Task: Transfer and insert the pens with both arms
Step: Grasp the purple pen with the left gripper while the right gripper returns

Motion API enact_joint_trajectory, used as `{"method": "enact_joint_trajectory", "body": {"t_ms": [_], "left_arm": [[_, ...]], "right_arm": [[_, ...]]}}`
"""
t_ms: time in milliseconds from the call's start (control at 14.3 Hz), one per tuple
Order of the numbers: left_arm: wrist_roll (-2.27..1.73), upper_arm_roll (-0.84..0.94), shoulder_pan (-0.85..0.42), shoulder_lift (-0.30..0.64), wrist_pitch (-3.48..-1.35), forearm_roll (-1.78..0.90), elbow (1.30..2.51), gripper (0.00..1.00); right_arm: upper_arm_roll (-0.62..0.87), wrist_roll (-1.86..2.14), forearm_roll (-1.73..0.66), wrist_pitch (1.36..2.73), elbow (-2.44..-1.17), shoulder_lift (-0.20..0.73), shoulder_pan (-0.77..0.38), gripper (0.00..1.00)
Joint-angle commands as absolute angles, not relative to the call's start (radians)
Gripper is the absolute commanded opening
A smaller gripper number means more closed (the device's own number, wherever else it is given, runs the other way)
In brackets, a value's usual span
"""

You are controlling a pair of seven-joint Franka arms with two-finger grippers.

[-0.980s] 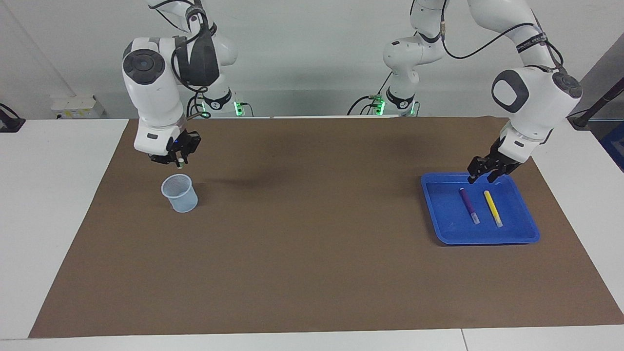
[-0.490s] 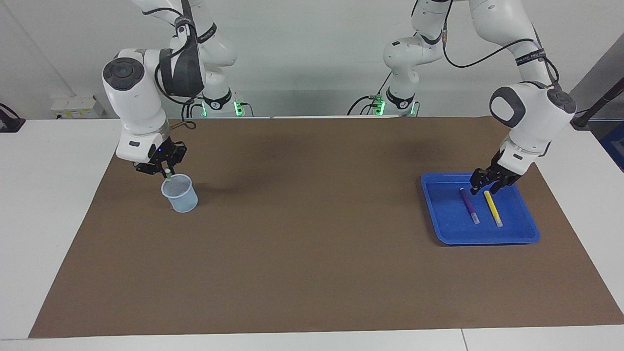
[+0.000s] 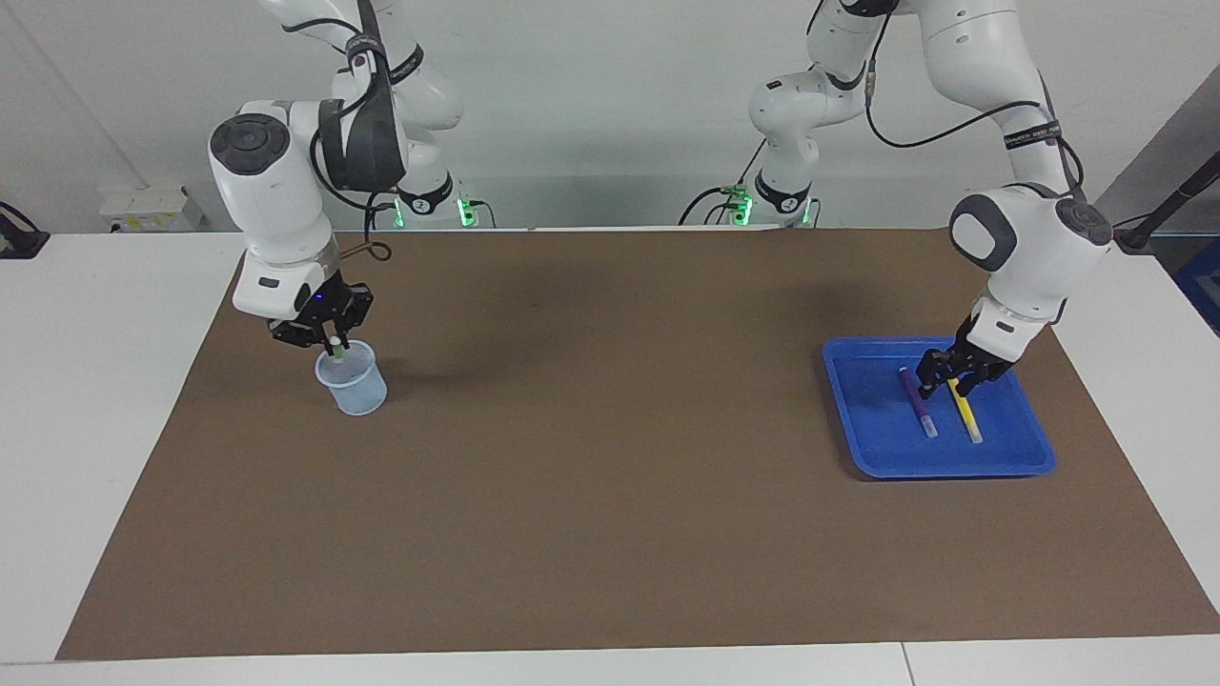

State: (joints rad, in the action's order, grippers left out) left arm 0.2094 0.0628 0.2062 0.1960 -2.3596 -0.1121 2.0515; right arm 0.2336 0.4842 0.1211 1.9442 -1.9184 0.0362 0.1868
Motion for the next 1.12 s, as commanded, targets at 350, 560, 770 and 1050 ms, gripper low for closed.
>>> {"method": "enact_joint_trajectory", "body": {"t_ms": [350, 560, 770, 1050], "left_arm": [[0.219, 0.071, 0.216, 0.282, -2.477, -0.092, 2.049, 0.75], [0.224, 0.071, 0.216, 0.284, -2.479, -0.094, 2.051, 0.75], [0.222, 0.071, 0.215, 0.282, -2.464, -0.094, 2.056, 0.74], [0.221, 0.071, 0.215, 0.285, -2.457, -0.094, 2.063, 0.73]], "right_arm": [[0.239, 0.485, 0.072, 2.014, -1.994, 0.006, 0.198, 0.35], [0.239, 0.479, 0.072, 2.020, -2.000, 0.005, 0.196, 1.00], [0.241, 0.477, 0.069, 2.017, -1.993, 0.005, 0.192, 1.00], [0.247, 0.356, -0.032, 2.010, -1.979, 0.006, 0.155, 1.00]]}}
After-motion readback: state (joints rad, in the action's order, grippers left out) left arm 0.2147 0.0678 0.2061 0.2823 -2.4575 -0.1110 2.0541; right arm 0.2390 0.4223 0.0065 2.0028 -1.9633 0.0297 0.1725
